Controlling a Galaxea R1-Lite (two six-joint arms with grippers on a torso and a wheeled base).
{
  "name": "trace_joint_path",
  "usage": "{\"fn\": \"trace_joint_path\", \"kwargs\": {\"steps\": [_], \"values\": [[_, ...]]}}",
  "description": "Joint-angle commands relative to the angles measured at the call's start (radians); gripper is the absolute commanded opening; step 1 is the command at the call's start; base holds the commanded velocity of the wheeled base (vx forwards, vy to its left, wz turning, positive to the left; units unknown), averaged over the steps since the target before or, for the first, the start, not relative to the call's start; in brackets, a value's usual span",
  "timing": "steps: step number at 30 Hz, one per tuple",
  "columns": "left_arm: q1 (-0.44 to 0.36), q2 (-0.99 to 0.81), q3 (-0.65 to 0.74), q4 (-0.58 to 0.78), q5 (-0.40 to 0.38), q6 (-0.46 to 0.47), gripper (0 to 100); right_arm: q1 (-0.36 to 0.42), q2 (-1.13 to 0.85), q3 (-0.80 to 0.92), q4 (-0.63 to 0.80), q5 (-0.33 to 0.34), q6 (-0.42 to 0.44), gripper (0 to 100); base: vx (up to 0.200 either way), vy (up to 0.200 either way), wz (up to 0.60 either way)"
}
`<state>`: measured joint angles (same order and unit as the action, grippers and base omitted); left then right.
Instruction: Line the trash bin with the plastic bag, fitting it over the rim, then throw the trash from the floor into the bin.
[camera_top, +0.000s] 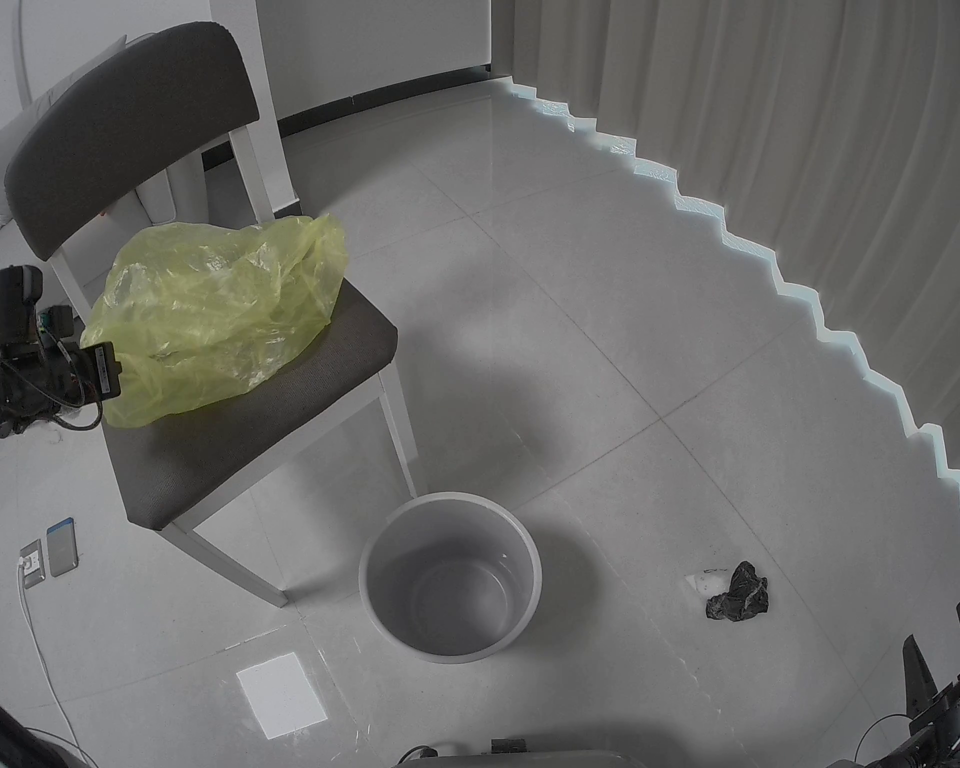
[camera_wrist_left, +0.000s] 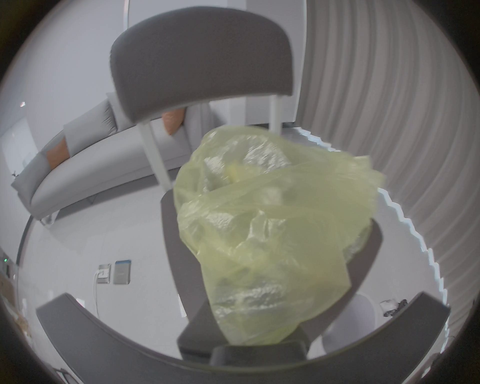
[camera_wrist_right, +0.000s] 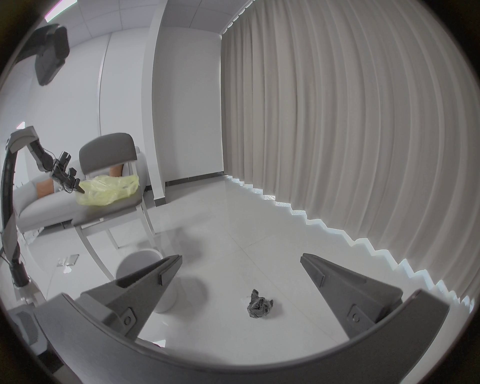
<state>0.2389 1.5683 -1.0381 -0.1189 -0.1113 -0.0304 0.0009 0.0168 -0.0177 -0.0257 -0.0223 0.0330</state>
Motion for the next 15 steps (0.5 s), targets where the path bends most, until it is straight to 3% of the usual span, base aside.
{"fn": "trace_joint_path", "kwargs": {"steps": [1, 2, 3, 6, 10, 11, 12, 15], "values": [[-0.205, -0.22, -0.08, 0.031, -0.05, 0.003, 0, 0.022, 0.115, -0.209, -0.04, 0.022, 0.107, 100, 0.0, 0.0, 0.0], [-0.234, -0.235, -0.094, 0.039, -0.053, 0.001, 0, 0.027, 0.138, -0.219, -0.04, 0.024, 0.107, 100, 0.0, 0.0, 0.0], [-0.343, -0.29, -0.154, 0.076, -0.071, 0.001, 0, 0.042, 0.222, -0.246, -0.049, 0.028, 0.105, 100, 0.0, 0.0, 0.0], [-0.54, -0.343, -0.309, 0.182, -0.085, 0.018, 0, 0.09, 0.402, -0.361, -0.079, 0.051, 0.09, 100, 0.0, 0.0, 0.0], [-0.783, -0.384, -0.467, 0.347, -0.088, 0.173, 0, 0.11, 0.638, -0.578, -0.092, 0.059, 0.094, 100, 0.0, 0.0, 0.0], [-0.808, -0.387, -0.474, 0.363, -0.088, 0.187, 0, 0.11, 0.655, -0.593, -0.092, 0.059, 0.094, 100, 0.0, 0.0, 0.0], [-0.951, -0.402, -0.524, 0.481, -0.067, 0.267, 0, 0.11, 0.741, -0.676, -0.094, 0.061, 0.091, 100, 0.0, 0.0, 0.0], [-1.052, -0.398, -0.686, 0.803, 0.001, 0.368, 0, 0.114, 0.862, -0.777, -0.094, 0.084, 0.087, 100, 0.0, 0.0, 0.0]]}}
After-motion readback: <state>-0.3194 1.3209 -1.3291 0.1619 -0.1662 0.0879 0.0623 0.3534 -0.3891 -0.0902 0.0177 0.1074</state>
